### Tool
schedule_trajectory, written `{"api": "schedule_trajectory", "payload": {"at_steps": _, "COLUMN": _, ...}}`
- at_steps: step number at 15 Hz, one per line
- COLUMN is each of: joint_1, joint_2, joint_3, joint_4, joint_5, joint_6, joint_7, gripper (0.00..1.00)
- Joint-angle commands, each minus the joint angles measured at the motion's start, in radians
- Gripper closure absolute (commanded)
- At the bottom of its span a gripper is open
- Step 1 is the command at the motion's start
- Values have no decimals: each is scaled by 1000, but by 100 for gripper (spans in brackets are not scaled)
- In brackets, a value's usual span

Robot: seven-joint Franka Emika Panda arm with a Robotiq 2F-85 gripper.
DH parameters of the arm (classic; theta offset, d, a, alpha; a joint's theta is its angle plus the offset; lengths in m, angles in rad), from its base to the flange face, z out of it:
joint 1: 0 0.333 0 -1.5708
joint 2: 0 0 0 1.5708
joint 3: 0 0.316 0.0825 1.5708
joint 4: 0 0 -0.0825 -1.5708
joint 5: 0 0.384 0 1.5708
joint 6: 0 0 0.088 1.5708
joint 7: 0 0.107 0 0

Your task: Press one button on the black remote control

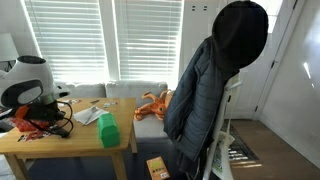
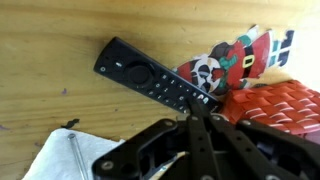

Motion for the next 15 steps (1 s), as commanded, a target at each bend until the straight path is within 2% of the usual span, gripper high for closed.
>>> {"api": "schedule_trajectory", "payload": {"at_steps": 1, "joint_1": -4, "joint_2": 35, "joint_3": -2, "joint_4": 26, "joint_5": 66, "joint_6": -8, "joint_7": -63, "gripper": 100}}
{"api": "schedule_trajectory", "payload": {"at_steps": 15, "joint_1": -28, "joint_2": 101, "joint_3": 7, "joint_4": 68, "joint_5": 121, "joint_6": 1, "joint_7": -92, "gripper": 100}}
